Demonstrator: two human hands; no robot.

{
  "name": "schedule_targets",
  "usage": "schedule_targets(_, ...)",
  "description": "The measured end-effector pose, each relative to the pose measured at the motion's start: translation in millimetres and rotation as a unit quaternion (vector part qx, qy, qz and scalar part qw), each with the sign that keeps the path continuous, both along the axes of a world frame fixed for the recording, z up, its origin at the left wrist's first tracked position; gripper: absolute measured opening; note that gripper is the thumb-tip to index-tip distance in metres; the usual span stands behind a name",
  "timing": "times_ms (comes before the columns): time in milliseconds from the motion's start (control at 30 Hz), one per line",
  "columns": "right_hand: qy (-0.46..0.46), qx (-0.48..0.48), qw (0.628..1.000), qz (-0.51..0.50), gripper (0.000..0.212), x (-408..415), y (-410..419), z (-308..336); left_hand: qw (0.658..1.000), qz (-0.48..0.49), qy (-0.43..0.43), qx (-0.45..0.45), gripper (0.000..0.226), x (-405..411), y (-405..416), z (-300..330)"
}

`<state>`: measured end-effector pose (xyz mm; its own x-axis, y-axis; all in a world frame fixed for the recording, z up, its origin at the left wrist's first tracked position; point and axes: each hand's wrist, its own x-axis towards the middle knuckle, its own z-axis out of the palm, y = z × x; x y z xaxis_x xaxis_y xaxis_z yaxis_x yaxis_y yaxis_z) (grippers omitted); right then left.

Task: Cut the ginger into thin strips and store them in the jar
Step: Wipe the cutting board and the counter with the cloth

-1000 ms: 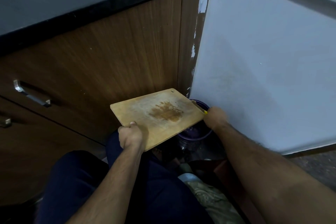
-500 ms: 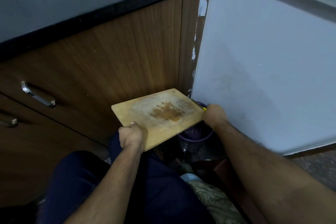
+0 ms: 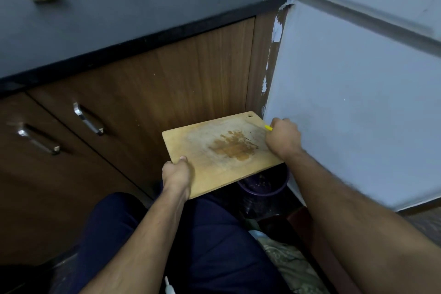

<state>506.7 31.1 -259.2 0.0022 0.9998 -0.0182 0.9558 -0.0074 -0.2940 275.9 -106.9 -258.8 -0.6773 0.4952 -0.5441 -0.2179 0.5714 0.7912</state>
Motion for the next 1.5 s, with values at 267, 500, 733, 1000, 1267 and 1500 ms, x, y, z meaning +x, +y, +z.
schedule_targets(267,-0.005,-0.020,1.000,-0.021,0.036,-13,-9,38,0.998,-0.007,-0.023,0.060,0.024,-7,-18,41)
schedule_targets(500,0.030,0.036,0.999,-0.002,0.031,-21,-27,72,0.994,-0.018,-0.002,0.111,0.017,-19,-41,90)
schedule_targets(733,0.041,0.117,0.992,-0.001,0.031,-36,-47,122,0.990,-0.041,0.041,0.127,0.025,-35,-65,151)
schedule_targets(1000,0.063,0.169,0.984,0.011,0.021,-55,-71,178,0.985,-0.054,0.077,0.145,0.038,-59,-93,196)
schedule_targets(1267,0.089,0.207,0.973,0.043,0.027,-105,-72,231,0.975,-0.020,0.130,0.179,0.031,-94,-101,247)
schedule_targets(1500,0.086,0.187,0.975,0.087,0.027,-182,-50,266,0.975,0.018,0.135,0.174,0.032,-157,-92,269)
